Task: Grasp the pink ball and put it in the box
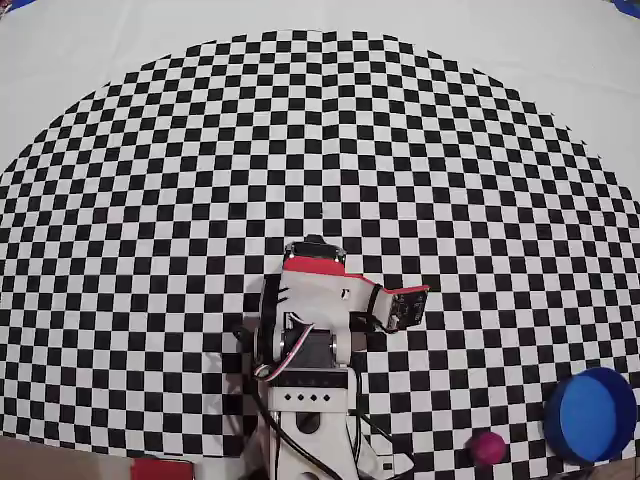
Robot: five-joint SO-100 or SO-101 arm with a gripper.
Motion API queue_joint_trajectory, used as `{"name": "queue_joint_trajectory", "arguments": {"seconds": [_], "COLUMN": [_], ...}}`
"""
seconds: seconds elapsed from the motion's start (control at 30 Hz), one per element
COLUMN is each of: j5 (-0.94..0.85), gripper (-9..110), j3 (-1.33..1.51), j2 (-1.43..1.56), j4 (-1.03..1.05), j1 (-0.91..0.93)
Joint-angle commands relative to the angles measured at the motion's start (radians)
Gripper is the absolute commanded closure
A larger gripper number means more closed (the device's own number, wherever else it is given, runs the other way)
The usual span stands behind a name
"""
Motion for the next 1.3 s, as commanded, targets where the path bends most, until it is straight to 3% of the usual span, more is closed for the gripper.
{"name": "queue_joint_trajectory", "arguments": {"seconds": [0.0, 1.2, 1.27], "j5": [0.009, -0.028, -0.032], "gripper": [101, 101, 93], "j3": [0.006, 0.008, 0.008], "j2": [0.018, 0.017, 0.012], "j4": [0.005, -0.044, -0.087], "j1": [0.002, -0.015, -0.009]}}
